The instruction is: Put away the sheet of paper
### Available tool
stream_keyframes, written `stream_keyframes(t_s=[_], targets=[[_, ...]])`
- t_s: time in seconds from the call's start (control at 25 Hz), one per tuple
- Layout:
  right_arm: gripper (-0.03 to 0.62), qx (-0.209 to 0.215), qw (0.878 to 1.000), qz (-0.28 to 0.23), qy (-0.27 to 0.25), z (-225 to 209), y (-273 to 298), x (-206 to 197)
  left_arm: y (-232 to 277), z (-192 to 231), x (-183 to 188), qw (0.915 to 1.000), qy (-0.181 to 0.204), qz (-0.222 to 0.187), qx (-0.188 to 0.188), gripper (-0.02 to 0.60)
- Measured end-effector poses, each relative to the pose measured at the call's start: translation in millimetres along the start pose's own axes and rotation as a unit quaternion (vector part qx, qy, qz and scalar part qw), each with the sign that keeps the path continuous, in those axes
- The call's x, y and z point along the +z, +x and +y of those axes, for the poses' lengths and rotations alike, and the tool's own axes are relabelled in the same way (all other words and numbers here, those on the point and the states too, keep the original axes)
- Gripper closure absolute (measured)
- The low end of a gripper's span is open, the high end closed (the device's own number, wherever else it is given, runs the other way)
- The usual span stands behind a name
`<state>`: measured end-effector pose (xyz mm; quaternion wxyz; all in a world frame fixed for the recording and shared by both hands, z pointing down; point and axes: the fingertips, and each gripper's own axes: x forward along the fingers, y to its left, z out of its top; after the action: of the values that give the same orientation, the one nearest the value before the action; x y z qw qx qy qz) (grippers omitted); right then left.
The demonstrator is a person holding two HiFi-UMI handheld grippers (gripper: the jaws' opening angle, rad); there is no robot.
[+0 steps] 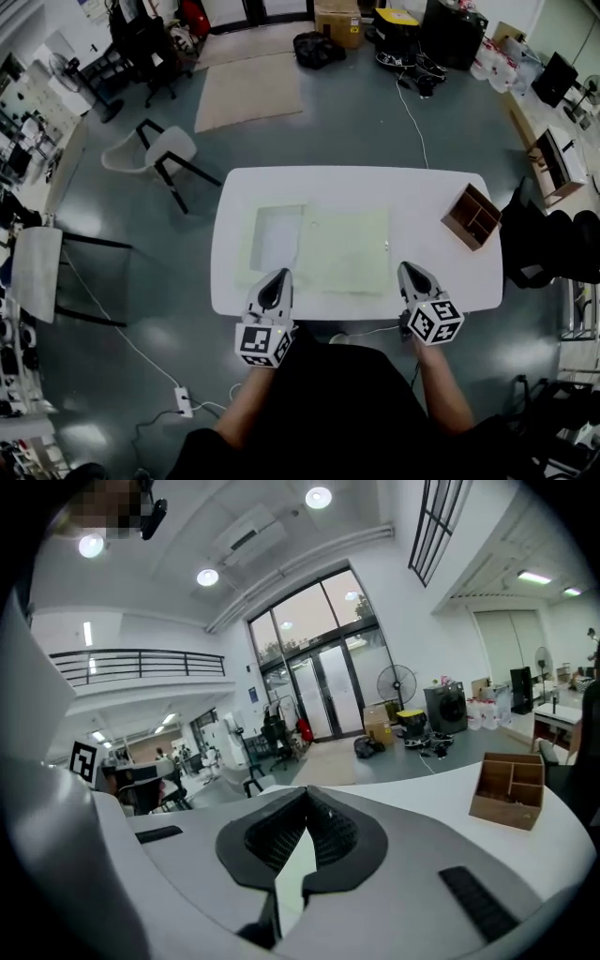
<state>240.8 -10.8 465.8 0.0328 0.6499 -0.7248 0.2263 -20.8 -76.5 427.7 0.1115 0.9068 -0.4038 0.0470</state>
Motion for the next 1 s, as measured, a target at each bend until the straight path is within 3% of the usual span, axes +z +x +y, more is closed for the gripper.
stream_keyframes(t_s=[0.16, 0.36, 0.6, 1.0], targets=[[0.594, -0.026, 0.999, -0.022, 0.017, -16.1, -11.4, 23.7, 2.6, 5.7, 14.6, 0.9999, -0.002, -0.013, 0.004, 0.578], [0.594, -0.042, 0.996, -0.045, -0.069, -11.4, -22.9, 52.9, 4.6, 5.6, 26.8, 0.9996, 0.012, -0.027, -0.001, 0.578], [0.594, -0.059, 0.990, -0.063, -0.110, -8.1, -36.2, 65.6, 9.5, 1.3, 27.3, 0.9993, 0.021, -0.029, -0.013, 0.578], [0.595, -0.068, 0.993, -0.057, -0.074, -10.1, -46.7, 45.6, 0.0, 2.3, 28.5, 0.9992, 0.026, -0.030, 0.005, 0.578]])
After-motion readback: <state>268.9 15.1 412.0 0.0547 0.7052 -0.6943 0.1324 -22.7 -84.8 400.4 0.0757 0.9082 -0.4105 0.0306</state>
